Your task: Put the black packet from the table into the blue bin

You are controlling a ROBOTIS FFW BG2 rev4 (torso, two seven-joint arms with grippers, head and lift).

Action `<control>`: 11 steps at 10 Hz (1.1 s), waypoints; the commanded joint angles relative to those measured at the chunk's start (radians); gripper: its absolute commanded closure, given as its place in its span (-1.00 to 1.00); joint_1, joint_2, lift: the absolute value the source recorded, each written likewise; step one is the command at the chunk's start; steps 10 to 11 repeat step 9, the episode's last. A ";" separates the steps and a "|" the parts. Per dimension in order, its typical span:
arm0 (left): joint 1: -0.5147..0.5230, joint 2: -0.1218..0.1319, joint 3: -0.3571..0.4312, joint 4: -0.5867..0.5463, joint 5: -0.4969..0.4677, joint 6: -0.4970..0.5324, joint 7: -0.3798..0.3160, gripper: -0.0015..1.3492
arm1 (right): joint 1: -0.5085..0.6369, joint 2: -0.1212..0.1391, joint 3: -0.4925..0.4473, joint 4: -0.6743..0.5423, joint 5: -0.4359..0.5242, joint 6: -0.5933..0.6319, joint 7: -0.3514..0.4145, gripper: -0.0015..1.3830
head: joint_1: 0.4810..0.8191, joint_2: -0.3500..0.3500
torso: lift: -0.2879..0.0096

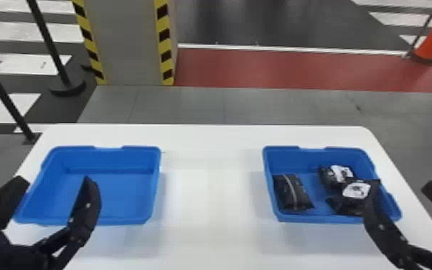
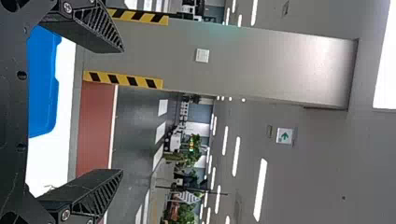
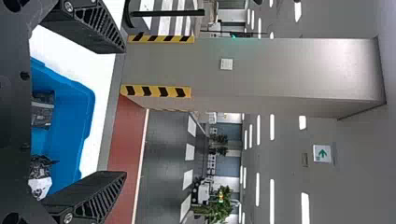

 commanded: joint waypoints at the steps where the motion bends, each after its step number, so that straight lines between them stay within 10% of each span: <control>1: -0.001 0.000 0.000 0.000 0.000 0.000 -0.001 -0.84 | -0.002 0.001 0.003 0.001 0.001 -0.001 0.000 -0.88 | 0.27 -0.12 | 0.20; 11: 0.006 -0.002 0.008 0.000 0.000 -0.009 -0.002 -0.84 | -0.002 0.001 0.017 -0.006 0.005 -0.038 -0.009 -0.88 | 0.27 -0.08 | 0.20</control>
